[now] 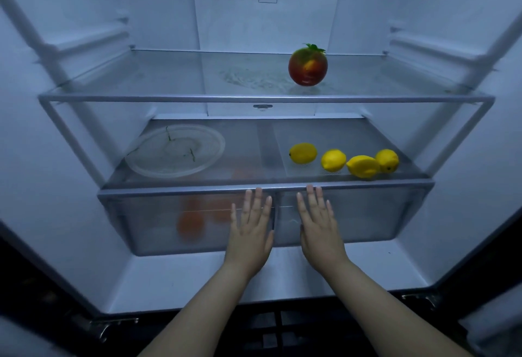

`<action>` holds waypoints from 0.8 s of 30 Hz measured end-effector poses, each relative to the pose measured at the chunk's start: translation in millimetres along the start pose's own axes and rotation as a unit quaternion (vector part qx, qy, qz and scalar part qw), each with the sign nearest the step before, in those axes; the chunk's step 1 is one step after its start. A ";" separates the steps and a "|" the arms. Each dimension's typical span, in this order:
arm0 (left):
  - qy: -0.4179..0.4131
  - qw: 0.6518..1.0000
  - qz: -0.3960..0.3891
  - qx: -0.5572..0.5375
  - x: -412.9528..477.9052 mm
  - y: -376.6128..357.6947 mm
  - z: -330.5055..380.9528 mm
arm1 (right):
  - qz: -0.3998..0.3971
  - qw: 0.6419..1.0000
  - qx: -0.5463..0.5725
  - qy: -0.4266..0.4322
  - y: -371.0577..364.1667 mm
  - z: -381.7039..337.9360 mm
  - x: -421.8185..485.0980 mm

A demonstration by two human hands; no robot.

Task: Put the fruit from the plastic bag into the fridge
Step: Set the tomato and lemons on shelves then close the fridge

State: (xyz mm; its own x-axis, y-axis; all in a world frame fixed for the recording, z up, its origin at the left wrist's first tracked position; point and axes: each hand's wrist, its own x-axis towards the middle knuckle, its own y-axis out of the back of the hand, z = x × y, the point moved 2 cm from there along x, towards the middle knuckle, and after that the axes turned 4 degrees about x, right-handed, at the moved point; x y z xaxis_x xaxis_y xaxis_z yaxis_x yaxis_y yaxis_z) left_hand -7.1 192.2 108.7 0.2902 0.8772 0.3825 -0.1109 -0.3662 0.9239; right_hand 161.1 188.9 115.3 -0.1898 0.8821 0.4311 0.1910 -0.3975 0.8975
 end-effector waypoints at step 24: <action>0.212 0.977 -0.021 0.025 -159.9 127.0 45.6 | -0.107 0.961 0.241 0.085 75.7 -28.3 -99.6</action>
State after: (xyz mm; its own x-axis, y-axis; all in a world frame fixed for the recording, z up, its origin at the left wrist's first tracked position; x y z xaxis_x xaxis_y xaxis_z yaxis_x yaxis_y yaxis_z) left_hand -24.3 -8.8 164.5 -0.1265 0.9375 0.3241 -0.0577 -0.3332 0.9411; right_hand 167.2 63.8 142.9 -0.4217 0.8598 0.2879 0.5469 -0.0121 0.8371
